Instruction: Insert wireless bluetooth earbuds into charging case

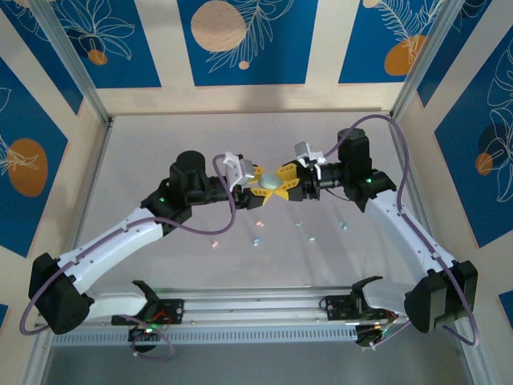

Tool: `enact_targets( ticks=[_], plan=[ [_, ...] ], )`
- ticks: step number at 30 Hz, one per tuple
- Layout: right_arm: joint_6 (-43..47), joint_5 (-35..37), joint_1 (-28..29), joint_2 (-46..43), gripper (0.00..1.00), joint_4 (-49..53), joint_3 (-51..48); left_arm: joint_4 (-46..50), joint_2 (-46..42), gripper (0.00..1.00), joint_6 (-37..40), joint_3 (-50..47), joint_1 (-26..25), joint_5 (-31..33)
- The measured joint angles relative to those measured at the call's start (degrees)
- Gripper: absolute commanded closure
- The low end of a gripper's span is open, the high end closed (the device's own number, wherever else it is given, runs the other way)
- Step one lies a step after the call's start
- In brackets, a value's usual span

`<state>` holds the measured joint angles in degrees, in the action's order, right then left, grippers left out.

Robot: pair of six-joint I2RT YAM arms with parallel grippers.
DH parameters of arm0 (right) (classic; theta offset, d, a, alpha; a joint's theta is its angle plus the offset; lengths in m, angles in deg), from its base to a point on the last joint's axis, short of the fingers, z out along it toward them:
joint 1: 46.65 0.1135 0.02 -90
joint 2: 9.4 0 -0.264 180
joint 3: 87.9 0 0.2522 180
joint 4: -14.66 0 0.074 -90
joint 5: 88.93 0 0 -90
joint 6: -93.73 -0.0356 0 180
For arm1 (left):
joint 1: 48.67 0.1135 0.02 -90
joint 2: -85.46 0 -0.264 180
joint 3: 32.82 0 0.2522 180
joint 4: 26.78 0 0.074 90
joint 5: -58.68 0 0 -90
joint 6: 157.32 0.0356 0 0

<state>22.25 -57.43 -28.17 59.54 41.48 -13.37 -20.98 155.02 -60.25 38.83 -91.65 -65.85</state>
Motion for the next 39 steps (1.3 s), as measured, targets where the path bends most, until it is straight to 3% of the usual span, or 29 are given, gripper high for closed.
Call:
enact_targets(
  ticks=[17, 24, 28, 39],
  plan=[
    [1.4, 3.0, 0.7, -2.2, 0.68, -2.0, -1.3, -0.8, 0.3, 0.57, -2.5, 0.0, 0.2, -1.3],
    [1.7, 4.1, 0.7, -2.4, 0.68, -3.0, -1.5, -1.2, 0.5, 0.48, -3.6, 0.0, 0.2, -1.6],
    [1.9, 4.3, 0.7, -2.4, 0.68, -3.2, -1.6, -1.5, 0.7, 0.53, -3.7, 0.0, 0.2, -1.9],
    [2.5, 4.3, 0.7, -2.9, 0.68, -3.7, -2.1, -2.1, 0.7, 0.52, -4.3, -0.2, 0.4, -2.5]
  ],
)
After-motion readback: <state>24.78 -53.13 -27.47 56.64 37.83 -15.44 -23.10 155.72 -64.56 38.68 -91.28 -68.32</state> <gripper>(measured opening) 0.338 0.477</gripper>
